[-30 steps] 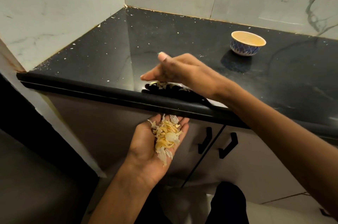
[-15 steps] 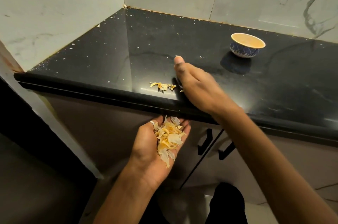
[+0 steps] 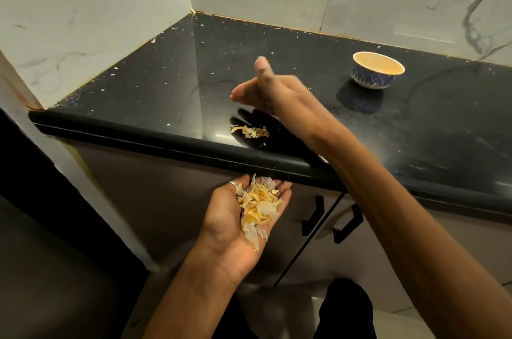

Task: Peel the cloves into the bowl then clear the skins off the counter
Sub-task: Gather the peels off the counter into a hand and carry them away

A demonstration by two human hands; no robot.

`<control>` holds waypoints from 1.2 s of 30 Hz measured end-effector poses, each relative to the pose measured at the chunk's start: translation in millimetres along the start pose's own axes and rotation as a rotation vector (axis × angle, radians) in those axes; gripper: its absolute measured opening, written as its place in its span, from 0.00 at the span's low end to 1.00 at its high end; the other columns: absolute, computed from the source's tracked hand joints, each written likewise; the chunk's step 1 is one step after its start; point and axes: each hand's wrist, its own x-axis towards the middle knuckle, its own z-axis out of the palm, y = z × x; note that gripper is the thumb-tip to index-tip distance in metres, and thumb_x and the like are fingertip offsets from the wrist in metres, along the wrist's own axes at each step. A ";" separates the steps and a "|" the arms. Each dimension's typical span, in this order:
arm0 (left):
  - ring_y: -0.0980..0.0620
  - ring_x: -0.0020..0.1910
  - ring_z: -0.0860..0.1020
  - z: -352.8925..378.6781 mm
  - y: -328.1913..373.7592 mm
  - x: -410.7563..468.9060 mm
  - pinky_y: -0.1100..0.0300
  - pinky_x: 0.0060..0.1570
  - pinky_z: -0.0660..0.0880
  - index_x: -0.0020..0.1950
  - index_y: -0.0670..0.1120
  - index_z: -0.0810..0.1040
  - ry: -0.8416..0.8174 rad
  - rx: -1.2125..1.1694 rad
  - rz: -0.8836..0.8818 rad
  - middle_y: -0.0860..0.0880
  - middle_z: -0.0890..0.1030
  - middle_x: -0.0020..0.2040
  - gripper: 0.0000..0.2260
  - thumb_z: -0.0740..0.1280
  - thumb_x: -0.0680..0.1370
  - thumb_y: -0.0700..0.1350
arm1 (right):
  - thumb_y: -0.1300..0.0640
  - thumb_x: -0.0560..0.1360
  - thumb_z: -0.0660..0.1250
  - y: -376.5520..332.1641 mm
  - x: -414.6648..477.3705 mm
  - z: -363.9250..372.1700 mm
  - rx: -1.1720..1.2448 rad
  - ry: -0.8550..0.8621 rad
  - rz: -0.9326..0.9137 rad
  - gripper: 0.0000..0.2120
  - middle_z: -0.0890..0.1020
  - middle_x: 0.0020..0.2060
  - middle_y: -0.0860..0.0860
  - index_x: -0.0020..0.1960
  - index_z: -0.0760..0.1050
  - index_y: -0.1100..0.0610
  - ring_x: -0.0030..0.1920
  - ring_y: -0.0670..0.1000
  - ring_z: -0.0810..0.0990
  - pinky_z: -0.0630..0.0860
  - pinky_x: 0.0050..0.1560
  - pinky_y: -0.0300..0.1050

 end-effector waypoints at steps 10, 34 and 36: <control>0.32 0.58 0.79 -0.4 9.0 0.7 0.41 0.64 0.72 0.59 0.27 0.75 -0.044 0.030 -0.051 0.28 0.81 0.56 0.17 0.55 0.83 0.40 | 0.49 0.87 0.48 2.6 -28.7 3.3 0.094 -0.238 -0.094 0.28 0.86 0.54 0.57 0.57 0.82 0.67 0.57 0.53 0.84 0.77 0.65 0.52; 0.33 0.63 0.78 -9.4 15.8 11.6 0.42 0.69 0.69 0.66 0.32 0.75 -0.149 0.068 -0.059 0.31 0.80 0.60 0.20 0.52 0.83 0.41 | 0.50 0.86 0.48 5.8 -44.5 -10.2 0.067 -0.180 -0.135 0.27 0.85 0.56 0.55 0.57 0.82 0.65 0.60 0.50 0.83 0.76 0.67 0.49; 0.34 0.64 0.78 -9.8 15.8 11.9 0.41 0.68 0.69 0.67 0.34 0.75 -0.160 0.053 -0.048 0.32 0.80 0.61 0.20 0.52 0.83 0.41 | 0.48 0.85 0.49 8.2 -47.3 -9.1 -0.016 -0.170 -0.151 0.27 0.85 0.56 0.52 0.58 0.83 0.62 0.60 0.48 0.82 0.76 0.67 0.51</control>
